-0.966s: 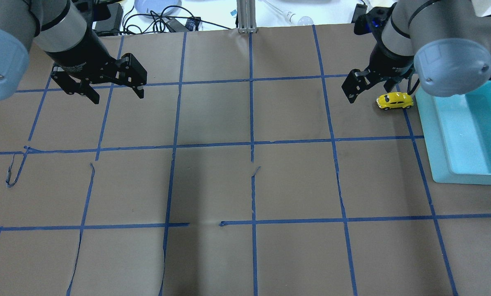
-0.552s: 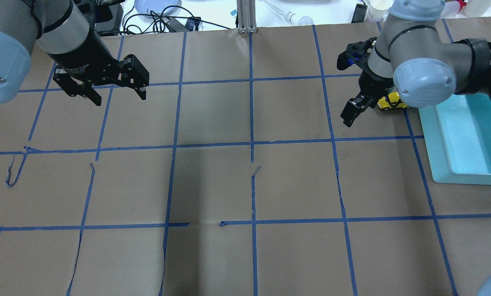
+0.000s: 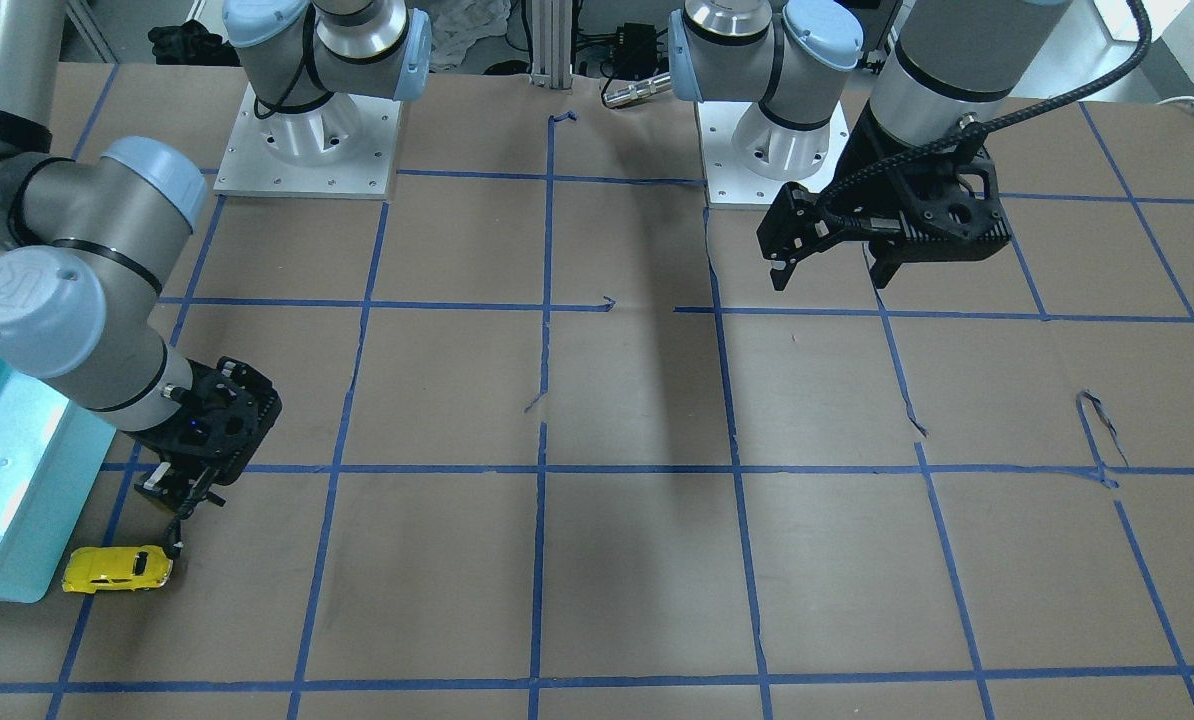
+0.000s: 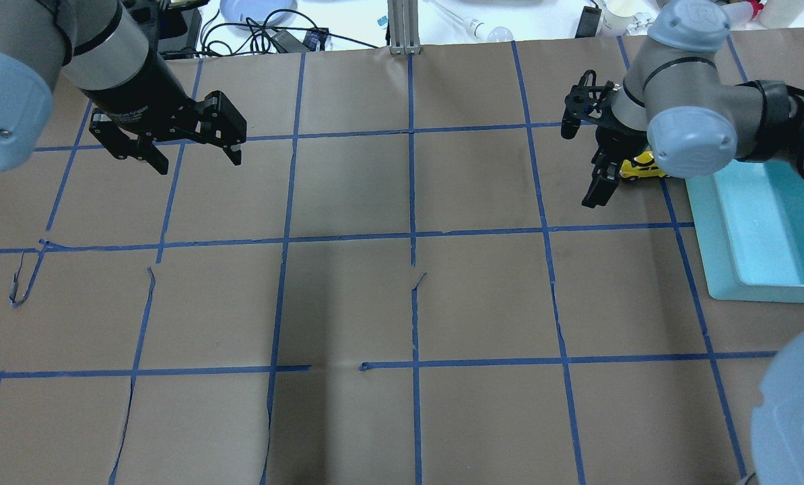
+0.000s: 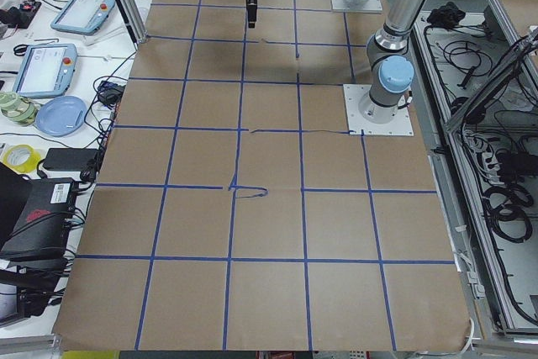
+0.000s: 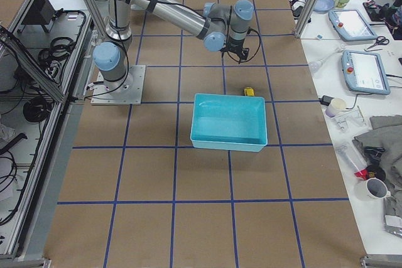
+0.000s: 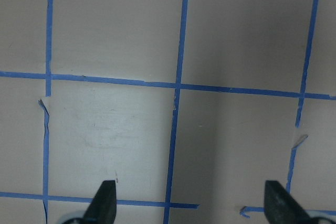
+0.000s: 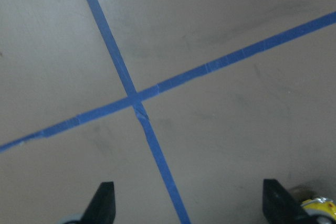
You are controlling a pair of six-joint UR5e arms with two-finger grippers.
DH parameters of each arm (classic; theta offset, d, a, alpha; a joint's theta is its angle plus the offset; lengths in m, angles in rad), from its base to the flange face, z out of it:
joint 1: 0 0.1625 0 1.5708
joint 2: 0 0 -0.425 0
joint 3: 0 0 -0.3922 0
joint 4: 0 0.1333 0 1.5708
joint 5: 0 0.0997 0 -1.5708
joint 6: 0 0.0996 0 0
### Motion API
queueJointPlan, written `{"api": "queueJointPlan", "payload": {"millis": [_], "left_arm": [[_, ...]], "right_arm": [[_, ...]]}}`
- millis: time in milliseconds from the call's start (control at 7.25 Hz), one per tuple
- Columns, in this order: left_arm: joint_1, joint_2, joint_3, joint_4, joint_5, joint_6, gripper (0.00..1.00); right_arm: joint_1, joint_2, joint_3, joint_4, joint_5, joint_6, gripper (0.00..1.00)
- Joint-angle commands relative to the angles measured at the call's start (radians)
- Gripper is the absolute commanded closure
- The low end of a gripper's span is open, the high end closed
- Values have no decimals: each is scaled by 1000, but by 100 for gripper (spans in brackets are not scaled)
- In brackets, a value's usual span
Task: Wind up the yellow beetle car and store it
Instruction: 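Lower the right gripper over the car and close on it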
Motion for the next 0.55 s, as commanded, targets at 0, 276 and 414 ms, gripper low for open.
{"api": "queueJointPlan", "payload": {"millis": [0, 276, 414], "left_arm": [[-3, -3, 2, 2, -1, 2, 0], [-6, -3, -1, 4, -1, 4, 0], [-8, -5, -1, 8, -1, -1, 0]], "right_arm": [[-44, 39, -17, -140, -40, -311, 0], [-56, 95, -60, -165, -80, -431, 0], [-60, 118, -77, -165, -95, -439, 0]]}}
